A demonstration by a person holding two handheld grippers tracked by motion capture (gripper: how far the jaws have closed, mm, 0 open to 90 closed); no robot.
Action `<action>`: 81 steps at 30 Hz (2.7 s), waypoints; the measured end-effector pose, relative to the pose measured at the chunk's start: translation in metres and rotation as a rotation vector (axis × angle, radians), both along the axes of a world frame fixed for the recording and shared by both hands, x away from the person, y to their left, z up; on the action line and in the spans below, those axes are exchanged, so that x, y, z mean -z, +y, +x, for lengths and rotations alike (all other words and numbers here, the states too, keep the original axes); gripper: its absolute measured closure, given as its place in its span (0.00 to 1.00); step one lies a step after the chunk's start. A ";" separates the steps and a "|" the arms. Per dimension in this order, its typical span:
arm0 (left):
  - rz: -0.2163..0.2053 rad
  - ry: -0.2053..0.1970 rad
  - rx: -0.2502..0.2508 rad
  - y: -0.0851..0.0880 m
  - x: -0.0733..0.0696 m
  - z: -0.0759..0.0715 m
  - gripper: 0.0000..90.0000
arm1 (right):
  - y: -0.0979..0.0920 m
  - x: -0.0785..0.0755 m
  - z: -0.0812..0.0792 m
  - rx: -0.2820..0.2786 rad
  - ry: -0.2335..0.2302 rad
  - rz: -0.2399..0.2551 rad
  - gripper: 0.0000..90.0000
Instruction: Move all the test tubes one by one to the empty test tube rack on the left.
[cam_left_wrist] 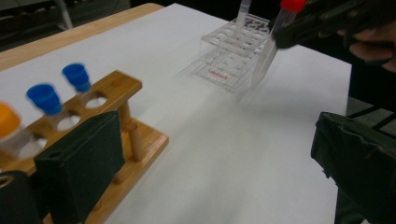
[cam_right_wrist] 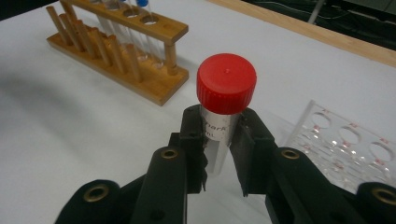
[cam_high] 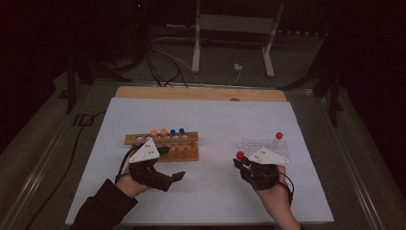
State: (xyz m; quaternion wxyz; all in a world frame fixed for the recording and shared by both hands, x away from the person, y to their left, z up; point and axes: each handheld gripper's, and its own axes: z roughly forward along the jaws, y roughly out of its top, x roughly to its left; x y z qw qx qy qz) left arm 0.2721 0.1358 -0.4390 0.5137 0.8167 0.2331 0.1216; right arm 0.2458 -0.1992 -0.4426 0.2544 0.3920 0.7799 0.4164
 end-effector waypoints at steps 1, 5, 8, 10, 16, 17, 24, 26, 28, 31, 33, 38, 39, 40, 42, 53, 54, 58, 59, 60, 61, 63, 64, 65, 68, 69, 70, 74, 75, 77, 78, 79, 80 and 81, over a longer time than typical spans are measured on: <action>-0.002 0.002 0.004 -0.002 -0.001 0.001 0.04 | 0.001 0.001 0.000 -0.005 0.000 -0.001 0.83; -0.015 0.001 0.026 -0.011 -0.007 0.005 0.04 | 0.003 0.003 -0.001 -0.015 0.000 0.001 0.83; -0.017 -0.010 0.039 -0.018 -0.012 0.007 0.05 | 0.008 0.005 -0.003 -0.030 0.002 -0.006 0.83; -0.019 -0.014 0.050 -0.023 -0.015 0.008 0.05 | 0.011 0.007 -0.004 -0.042 0.004 -0.012 0.83; -0.032 -0.027 0.076 -0.039 -0.023 0.011 0.08 | 0.017 0.009 -0.005 -0.056 0.005 -0.018 0.83; -0.032 -0.031 0.075 -0.041 -0.024 0.011 0.08 | 0.018 0.010 -0.005 -0.060 0.004 -0.018 0.83; -0.062 -0.038 0.116 -0.065 -0.031 0.011 0.19 | 0.021 0.011 -0.007 -0.075 0.000 -0.019 0.83; -0.076 -0.037 0.134 -0.073 -0.031 0.011 0.23 | 0.023 0.011 -0.008 -0.086 -0.002 -0.021 0.83; -0.083 -0.035 0.149 -0.080 -0.030 0.011 0.28 | 0.024 0.011 -0.008 -0.091 -0.001 -0.021 0.83; -0.081 -0.028 0.163 -0.090 -0.028 0.012 0.35 | 0.025 0.011 -0.008 -0.099 -0.002 -0.019 0.83; -0.076 -0.026 0.176 -0.095 -0.025 0.012 0.40 | 0.025 0.011 -0.009 -0.100 -0.002 -0.017 0.83; -0.062 -0.026 0.207 -0.107 -0.018 0.012 0.54 | 0.025 0.010 -0.009 -0.106 0.003 -0.010 0.83; -0.056 -0.031 0.211 -0.109 -0.017 0.012 0.56 | 0.025 0.010 -0.009 -0.109 0.003 -0.012 0.83; -0.050 -0.032 0.216 -0.111 -0.016 0.012 0.58 | 0.026 0.010 -0.009 -0.111 0.004 -0.010 0.83; -0.031 -0.041 0.217 -0.115 -0.014 0.013 0.62 | 0.026 0.010 -0.009 -0.112 0.006 -0.008 0.83; 0.009 -0.062 0.224 -0.122 -0.012 0.014 0.80 | 0.026 0.010 -0.009 -0.115 0.008 -0.004 0.83; 0.008 -0.065 0.222 -0.122 -0.012 0.014 0.80 | 0.026 0.010 -0.009 -0.116 0.007 -0.002 0.83; 0.002 -0.069 0.208 -0.119 -0.014 0.014 0.80 | 0.025 0.009 -0.009 -0.116 0.000 0.019 0.75; 0.005 -0.075 0.201 -0.117 -0.015 0.014 0.80 | 0.025 0.010 -0.009 -0.118 0.003 0.021 0.66; 0.002 -0.074 0.198 -0.115 -0.017 0.015 0.80 | 0.025 0.010 -0.008 -0.121 0.007 0.028 0.60; 0.000 -0.082 0.187 -0.113 -0.018 0.014 0.80 | 0.024 0.010 -0.008 -0.116 0.003 0.027 0.56; -0.005 -0.082 0.173 -0.107 -0.021 0.015 0.80 | 0.022 0.009 -0.008 -0.110 0.004 0.039 0.46; -0.005 -0.093 0.163 -0.103 -0.022 0.015 0.80 | 0.021 0.008 -0.007 -0.105 -0.001 0.040 0.42; -0.005 -0.097 0.156 -0.098 -0.025 0.014 0.80 | 0.019 0.006 -0.007 -0.097 -0.010 0.039 0.39; 0.001 -0.108 0.131 -0.085 -0.030 0.014 0.80 | 0.012 0.001 -0.007 -0.078 -0.026 0.062 0.28; 0.006 -0.112 0.119 -0.078 -0.032 0.014 0.80 | 0.009 0.000 -0.006 -0.073 -0.032 0.070 0.24; 0.009 -0.117 0.108 -0.074 -0.034 0.014 0.80 | 0.006 -0.001 -0.006 -0.060 -0.040 0.072 0.20; 0.016 -0.134 0.050 -0.050 -0.043 0.014 0.80 | -0.001 -0.003 -0.004 -0.035 -0.046 0.078 0.08; 0.017 -0.135 0.040 -0.046 -0.044 0.014 0.80 | -0.002 -0.003 -0.004 -0.030 -0.045 0.080 0.05; 0.020 -0.144 0.008 -0.033 -0.048 0.014 0.80 | -0.004 -0.004 -0.004 -0.021 -0.045 0.084 0.02; 0.022 -0.149 -0.005 -0.027 -0.049 0.013 0.80 | -0.006 -0.004 -0.003 -0.025 -0.043 0.092 0.00; 0.019 -0.151 -0.016 -0.022 -0.050 0.013 0.80 | -0.007 -0.004 -0.004 -0.025 -0.044 0.095 0.00; 0.016 -0.151 -0.025 -0.018 -0.051 0.013 0.80 | -0.009 -0.005 -0.004 -0.038 -0.042 0.106 0.00; 0.017 -0.154 -0.041 -0.011 -0.052 0.013 0.80 | -0.010 -0.005 -0.004 -0.044 -0.042 0.110 0.00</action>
